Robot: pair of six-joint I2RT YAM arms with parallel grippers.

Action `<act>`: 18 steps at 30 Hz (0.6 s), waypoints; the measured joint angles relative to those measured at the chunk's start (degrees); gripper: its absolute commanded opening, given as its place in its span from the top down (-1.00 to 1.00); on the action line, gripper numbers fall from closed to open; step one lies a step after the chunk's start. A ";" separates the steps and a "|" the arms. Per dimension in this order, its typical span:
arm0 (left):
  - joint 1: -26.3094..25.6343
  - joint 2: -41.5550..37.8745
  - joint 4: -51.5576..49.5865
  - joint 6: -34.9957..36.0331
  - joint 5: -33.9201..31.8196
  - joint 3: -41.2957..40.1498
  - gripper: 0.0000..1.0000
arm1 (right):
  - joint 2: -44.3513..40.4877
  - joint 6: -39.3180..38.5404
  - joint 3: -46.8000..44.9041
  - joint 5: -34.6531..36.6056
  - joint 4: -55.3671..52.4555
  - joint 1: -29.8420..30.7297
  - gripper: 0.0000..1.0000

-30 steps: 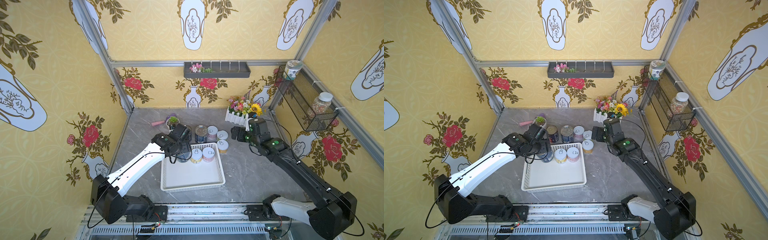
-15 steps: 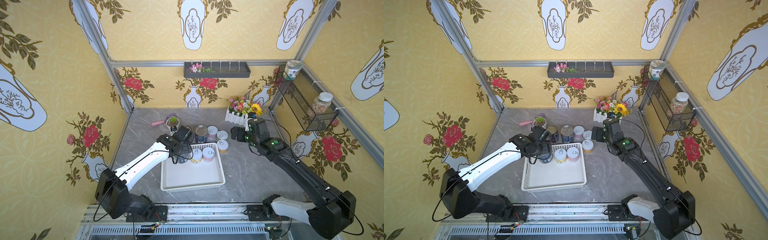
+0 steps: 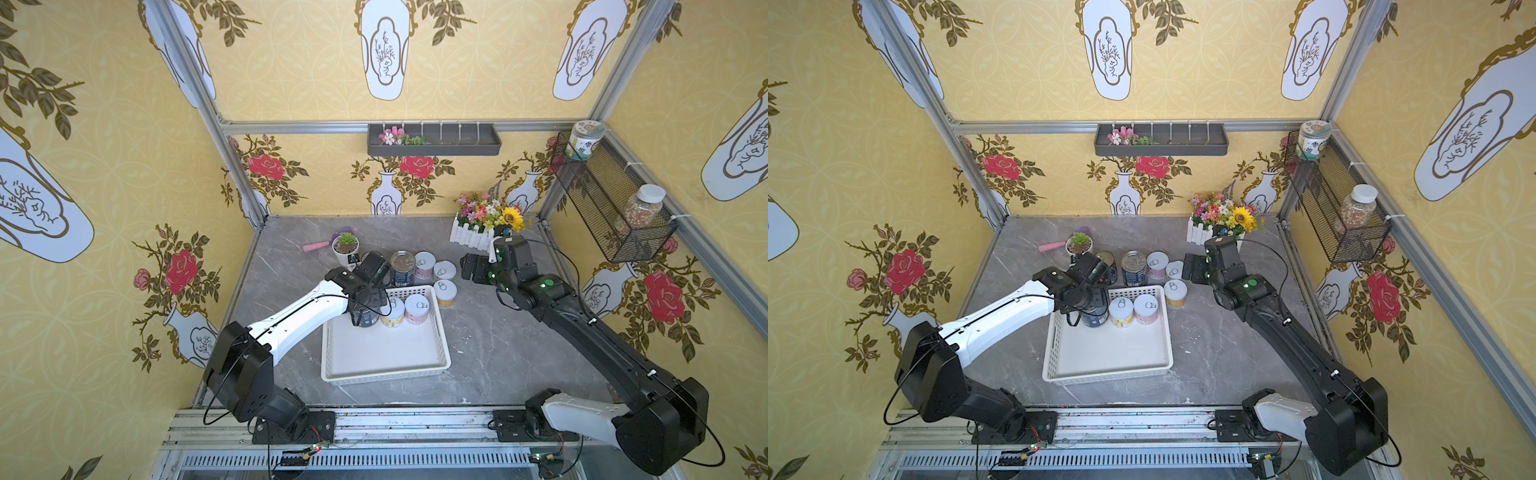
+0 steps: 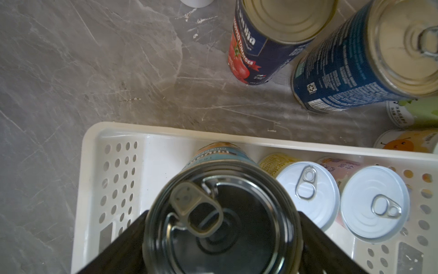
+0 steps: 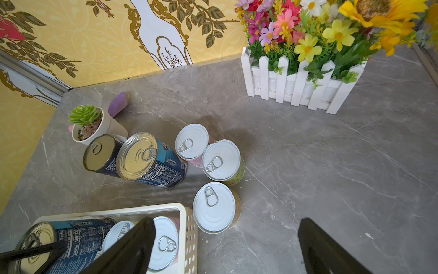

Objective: Put the canned food in the basket
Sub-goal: Place the canned food in the basket.

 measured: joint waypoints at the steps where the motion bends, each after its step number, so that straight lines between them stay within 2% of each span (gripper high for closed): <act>1: 0.00 0.55 0.15 0.13 0.00 0.00 -0.57 | 0.09 0.00 0.00 -0.02 -0.02 0.00 -0.95; 11: -0.02 3.67 0.76 0.35 -0.63 0.46 -0.59 | 0.76 0.02 0.00 -0.24 -0.02 0.00 -0.95; 18: -0.07 5.11 1.64 0.57 -1.92 1.25 -0.79 | 1.11 0.00 0.00 -0.48 -0.04 0.00 -0.95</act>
